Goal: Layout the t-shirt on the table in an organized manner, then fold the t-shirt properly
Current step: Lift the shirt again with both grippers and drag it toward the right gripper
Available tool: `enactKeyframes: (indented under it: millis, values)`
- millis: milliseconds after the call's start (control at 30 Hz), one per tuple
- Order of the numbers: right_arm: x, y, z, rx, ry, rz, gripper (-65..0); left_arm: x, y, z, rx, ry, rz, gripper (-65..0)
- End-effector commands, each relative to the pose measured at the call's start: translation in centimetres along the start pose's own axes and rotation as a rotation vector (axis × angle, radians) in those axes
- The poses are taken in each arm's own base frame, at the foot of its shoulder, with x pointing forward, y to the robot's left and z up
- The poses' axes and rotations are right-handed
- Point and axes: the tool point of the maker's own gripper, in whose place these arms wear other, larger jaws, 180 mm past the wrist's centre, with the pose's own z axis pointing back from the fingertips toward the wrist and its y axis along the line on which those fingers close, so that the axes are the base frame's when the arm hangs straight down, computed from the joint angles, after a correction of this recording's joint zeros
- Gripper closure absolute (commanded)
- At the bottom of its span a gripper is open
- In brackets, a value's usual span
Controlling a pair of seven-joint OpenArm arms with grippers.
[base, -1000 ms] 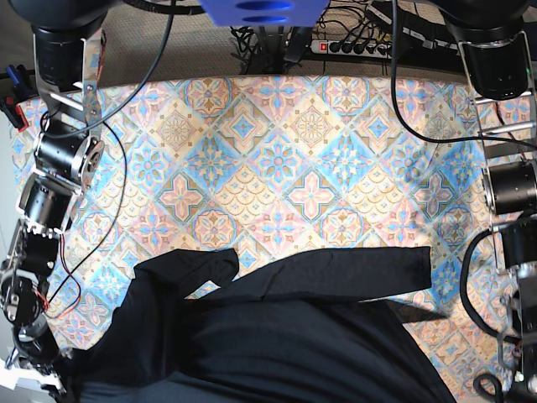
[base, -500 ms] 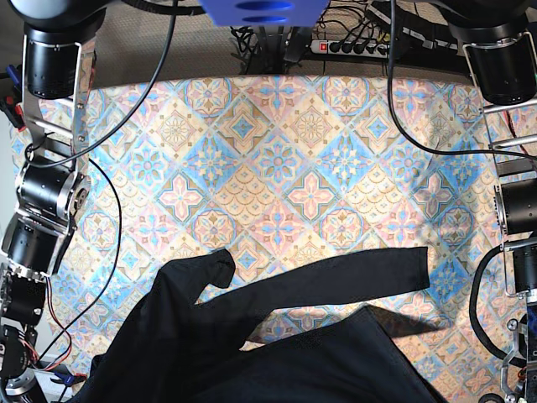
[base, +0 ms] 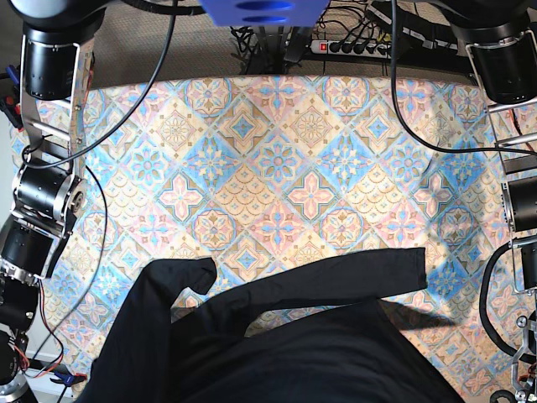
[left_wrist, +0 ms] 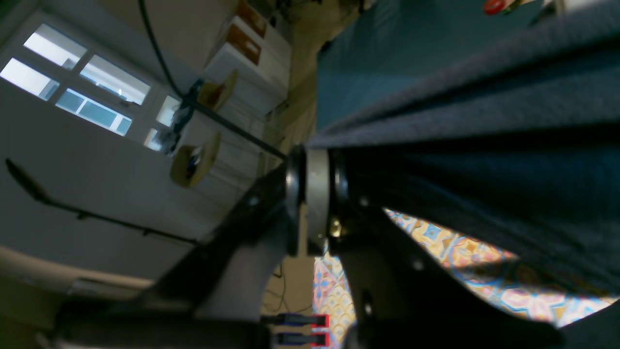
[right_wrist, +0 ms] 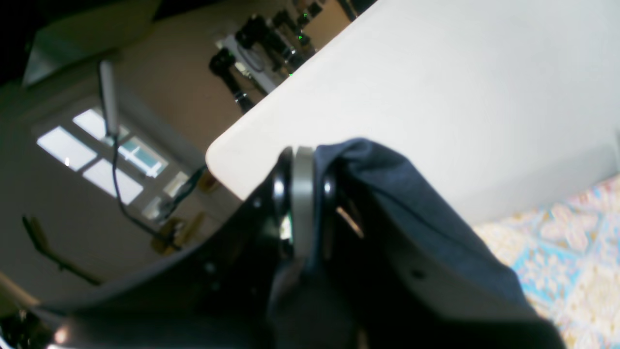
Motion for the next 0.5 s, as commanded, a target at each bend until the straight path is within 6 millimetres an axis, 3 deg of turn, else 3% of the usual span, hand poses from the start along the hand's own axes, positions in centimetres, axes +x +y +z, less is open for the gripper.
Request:
enactKeyframes:
  millis: [0,67,133,200,467]
  values:
    - [4.5,3.5,0.6,0.081,-0.104,0.045,0.0,2.4,2.4,1.0,0.051,-0.066,0.023,0.0]
    - [5.2,5.2,1.2,0.114,-0.118,0.082,0.0,2.4,2.4,1.0,0.053,-0.067,0.023,0.0]
    - [4.2,5.2,2.0,0.118,-0.115,0.104,0.0,2.4,2.4,1.0,0.053,-0.067,0.023,0.0]
    - [3.4,4.6,3.2,0.113,-0.124,0.125,0.0,2.4,2.4,1.0,0.052,-0.070,0.024,0.0]
    - [4.6,1.1,11.6,0.023,-0.226,0.271,0.0,3.4,2.5,1.1,0.054,-0.126,0.022,0.0]
